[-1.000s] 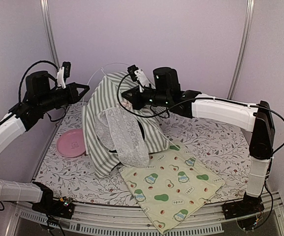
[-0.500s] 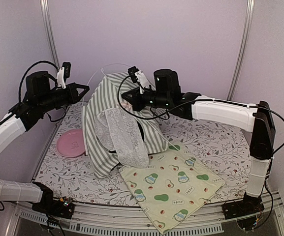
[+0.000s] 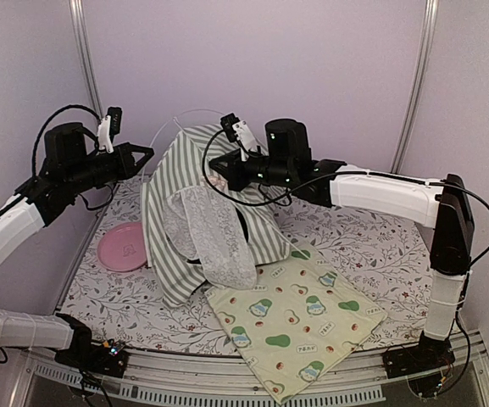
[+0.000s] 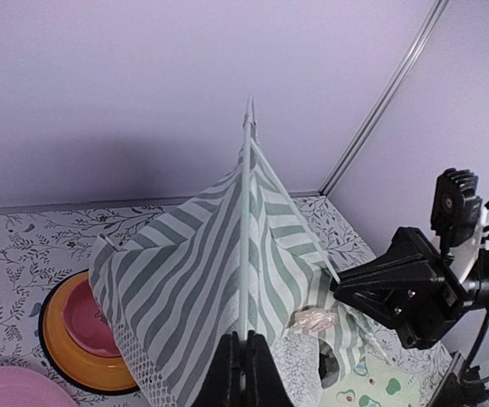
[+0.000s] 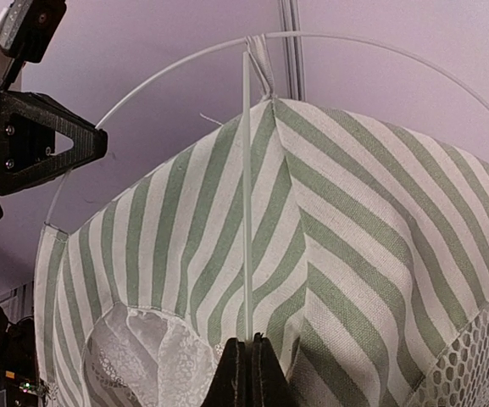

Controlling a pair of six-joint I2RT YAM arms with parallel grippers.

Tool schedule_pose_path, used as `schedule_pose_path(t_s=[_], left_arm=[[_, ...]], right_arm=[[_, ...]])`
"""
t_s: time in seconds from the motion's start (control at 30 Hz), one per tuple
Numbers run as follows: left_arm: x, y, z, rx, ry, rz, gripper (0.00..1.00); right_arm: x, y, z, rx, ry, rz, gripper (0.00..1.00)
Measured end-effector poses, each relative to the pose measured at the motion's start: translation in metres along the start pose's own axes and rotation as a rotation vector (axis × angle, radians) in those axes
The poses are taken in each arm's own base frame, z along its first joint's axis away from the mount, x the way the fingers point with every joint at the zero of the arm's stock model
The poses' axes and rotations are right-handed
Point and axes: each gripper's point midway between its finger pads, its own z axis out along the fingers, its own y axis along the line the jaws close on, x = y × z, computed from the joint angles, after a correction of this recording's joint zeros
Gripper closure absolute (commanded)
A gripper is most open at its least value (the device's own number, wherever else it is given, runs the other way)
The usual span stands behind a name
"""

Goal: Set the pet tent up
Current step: Attach the tent pole to the pole socket of the pet tent.

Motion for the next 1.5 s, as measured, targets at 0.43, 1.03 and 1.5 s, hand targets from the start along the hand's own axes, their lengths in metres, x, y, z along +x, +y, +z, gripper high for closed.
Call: schedule_pose_path(t_s=[0.43,1.03,1.5], left_arm=[[0.0,0.0,0.0,0.0,0.0,0.0,1.0],[-0.004,-0.004,-0.005,0.011,-0.013,0.006,1.0],[0.004,-0.025,-0.006,0.081,0.001,0.043,1.0]], right_arm=[[0.0,-0.002,0.0,0.011,-0.001,0.004,1.0],[-0.012,-0.007,-0.002,0.051,-0.001,0.016,1.0],[-0.015,-0.011,0.004,0.088,0.029,0.076,1.0]])
